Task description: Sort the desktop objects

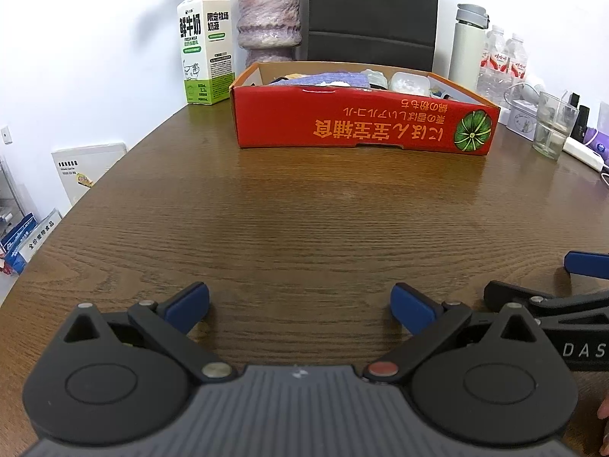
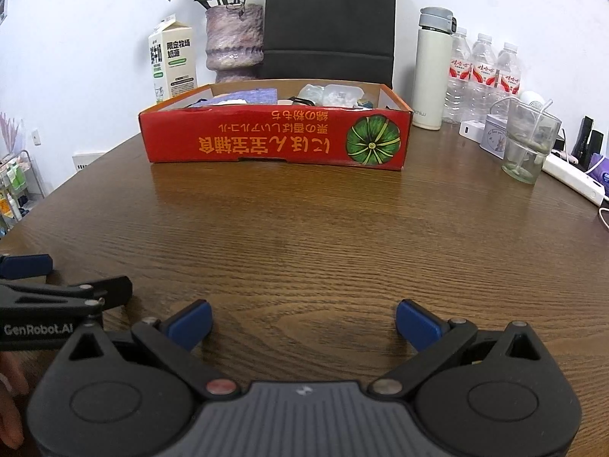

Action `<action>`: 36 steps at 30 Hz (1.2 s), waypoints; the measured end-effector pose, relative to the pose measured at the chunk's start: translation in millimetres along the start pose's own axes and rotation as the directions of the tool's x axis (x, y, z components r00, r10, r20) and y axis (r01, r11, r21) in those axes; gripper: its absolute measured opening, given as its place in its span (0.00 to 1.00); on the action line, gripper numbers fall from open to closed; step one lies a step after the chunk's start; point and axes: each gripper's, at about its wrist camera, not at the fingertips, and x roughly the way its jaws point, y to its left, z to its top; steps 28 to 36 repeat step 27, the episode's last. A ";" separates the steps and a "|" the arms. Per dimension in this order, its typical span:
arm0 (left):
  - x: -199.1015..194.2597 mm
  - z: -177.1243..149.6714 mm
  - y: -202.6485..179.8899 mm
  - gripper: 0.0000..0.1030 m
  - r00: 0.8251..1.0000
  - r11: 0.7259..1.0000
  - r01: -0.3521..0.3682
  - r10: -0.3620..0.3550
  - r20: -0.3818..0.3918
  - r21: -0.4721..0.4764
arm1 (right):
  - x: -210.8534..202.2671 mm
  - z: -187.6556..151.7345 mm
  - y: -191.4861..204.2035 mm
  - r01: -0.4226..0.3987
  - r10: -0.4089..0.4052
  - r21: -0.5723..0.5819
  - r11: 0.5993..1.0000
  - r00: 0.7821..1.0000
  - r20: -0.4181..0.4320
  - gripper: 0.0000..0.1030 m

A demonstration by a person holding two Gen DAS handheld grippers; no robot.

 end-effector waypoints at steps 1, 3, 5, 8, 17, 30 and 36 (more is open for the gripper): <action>0.0 0.0 0.0 1.00 1.000 1.000 0.000 0.000 0.000 0.000 | -0.1 -0.2 0.1 -0.007 0.007 -0.004 1.000 1.000 0.000 1.00; 0.3 0.1 -0.4 1.00 1.000 1.000 0.000 0.000 0.000 0.000 | -1.0 -0.9 0.7 -0.014 0.014 -0.012 1.000 1.000 0.000 1.00; 0.5 0.1 -0.2 1.00 1.000 1.000 0.000 0.000 0.000 0.000 | -1.1 -1.1 0.7 -0.017 0.017 -0.013 1.000 1.000 0.001 1.00; 0.6 0.1 -0.2 1.00 1.000 1.000 0.000 0.000 0.000 0.000 | -1.4 -1.3 1.3 -0.017 0.017 -0.012 1.000 1.000 0.001 1.00; 0.6 -0.1 -0.3 1.00 1.000 1.000 0.000 0.000 0.000 0.000 | -1.5 -1.1 1.9 -0.004 0.004 0.001 1.000 1.000 0.002 1.00; 0.5 -0.2 -0.4 1.00 1.000 1.000 0.000 0.000 0.000 0.000 | -1.8 -1.0 1.8 -0.004 0.004 0.001 1.000 1.000 0.002 1.00; 0.5 -0.2 -0.4 1.00 1.000 1.000 0.000 0.000 0.000 0.000 | -1.8 -1.0 1.8 -0.004 0.004 0.001 1.000 1.000 0.002 1.00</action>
